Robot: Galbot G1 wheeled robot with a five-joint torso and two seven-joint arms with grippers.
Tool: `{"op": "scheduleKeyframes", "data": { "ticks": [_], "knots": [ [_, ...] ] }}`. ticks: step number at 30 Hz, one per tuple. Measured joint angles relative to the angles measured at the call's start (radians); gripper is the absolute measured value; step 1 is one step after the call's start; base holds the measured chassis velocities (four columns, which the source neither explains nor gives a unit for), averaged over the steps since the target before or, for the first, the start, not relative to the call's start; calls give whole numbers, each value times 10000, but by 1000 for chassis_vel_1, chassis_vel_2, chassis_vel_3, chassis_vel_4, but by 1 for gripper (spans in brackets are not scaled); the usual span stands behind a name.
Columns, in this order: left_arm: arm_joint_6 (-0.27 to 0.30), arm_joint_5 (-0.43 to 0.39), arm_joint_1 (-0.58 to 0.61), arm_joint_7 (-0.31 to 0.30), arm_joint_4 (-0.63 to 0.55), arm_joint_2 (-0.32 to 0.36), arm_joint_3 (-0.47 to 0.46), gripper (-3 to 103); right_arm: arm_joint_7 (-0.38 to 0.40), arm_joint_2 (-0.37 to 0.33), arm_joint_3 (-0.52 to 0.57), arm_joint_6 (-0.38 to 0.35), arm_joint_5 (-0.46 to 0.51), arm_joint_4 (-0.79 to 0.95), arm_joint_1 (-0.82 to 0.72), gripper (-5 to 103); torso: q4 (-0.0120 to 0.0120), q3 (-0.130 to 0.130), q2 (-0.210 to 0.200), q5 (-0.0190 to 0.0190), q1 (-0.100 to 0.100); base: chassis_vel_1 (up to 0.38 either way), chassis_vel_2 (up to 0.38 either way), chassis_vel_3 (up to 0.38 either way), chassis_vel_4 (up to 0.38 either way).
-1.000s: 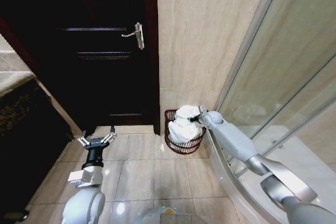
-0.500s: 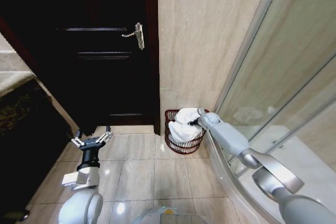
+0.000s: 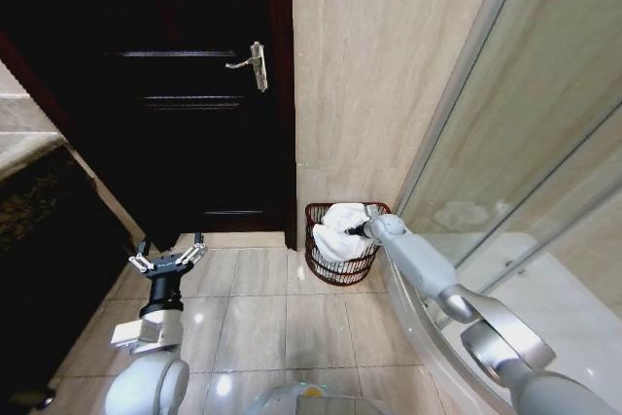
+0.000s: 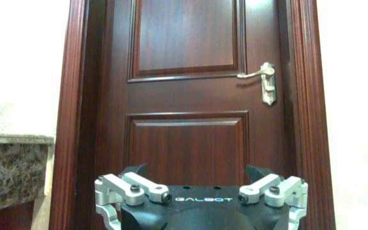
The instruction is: Discard the used towel into the hamper.
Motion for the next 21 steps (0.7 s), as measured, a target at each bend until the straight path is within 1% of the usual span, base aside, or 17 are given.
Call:
{"op": "scheduleKeyframes", "data": {
  "ticks": [1,3,4,5,6,7,8,9,10,11,12,15,16,17,18,20,21],
  "knots": [
    [0,-23,-49,-67,73,44,26,100,206,-170,277,767,-11,656,-410,41,3,-1,0,-2,0,0,0,0,0],
    [0,-61,-131,-123,202,145,79,100,357,-508,899,1865,-387,1807,-1195,51,5,-2,0,-6,0,0,0,0,0],
    [0,-61,-131,-123,202,145,79,100,357,-508,899,1865,-387,1807,-1195,51,5,-2,0,-6,0,0,0,0,0],
    [1,-66,-164,-124,273,194,119,100,324,-676,1291,2453,-756,2416,-1654,57,0,-2,0,-2,0,0,0,0,0],
    [0,-66,-185,-125,310,201,143,100,319,-768,1469,2781,-936,2720,-1900,57,4,-2,0,-9,0,0,0,0,0],
    [0,-66,-185,-125,310,201,143,100,319,-768,1469,2781,-936,2720,-1900,57,4,-2,0,-9,0,0,0,0,0],
    [1,-65,-219,-122,405,222,220,100,503,-991,1811,3617,-1357,3507,-2611,68,-4,-3,1,-11,-2,0,0,0,0],
    [1,-59,-232,-115,449,220,273,100,726,-1047,1932,3976,-1570,3890,-2943,73,1,-2,0,-3,-1,0,0,0,0],
    [-1,-34,-245,-103,538,202,357,100,1208,-1086,2192,4628,-2010,4545,-3663,79,1,-5,1,-3,-3,0,0,0,0],
    [-1,-34,-245,-103,538,202,357,100,1208,-1086,2192,4628,-2010,4545,-3663,79,1,-5,1,-3,-3,0,0,0,0],
    [-6,-10,-251,-70,604,174,422,100,1569,-1059,2466,4897,-2351,5035,-4221,84,4,-3,1,-10,-2,0,0,0,0],
    [-26,14,-246,23,684,140,492,100,1868,-917,2993,5008,-2787,5864,-5050,89,2,-3,1,2,-2,0,0,0,0],
    [-44,23,-227,81,742,125,521,100,1991,-780,3452,5003,-3027,6480,-5639,94,5,-4,1,-13,-3,0,0,0,0],
    [-59,25,-211,123,782,131,534,100,2041,-626,3826,4941,-3255,7004,-6162,98,4,-5,1,-10,-3,0,0,0,0],
    [-59,25,-211,123,782,131,534,100,2041,-626,3826,4941,-3255,7004,-6162,98,4,-5,1,-10,-3,0,0,0,0],
    [-138,25,-178,233,903,174,537,100,2046,-323,4629,4696,-3691,8028,-7352,100,7,-4,1,-3,-3,0,0,0,0],
    [-170,25,-174,266,964,186,542,100,2052,-154,4950,4645,-3871,8397,-7941,100,5,-5,1,-19,-3,0,0,0,0]
  ]
}}
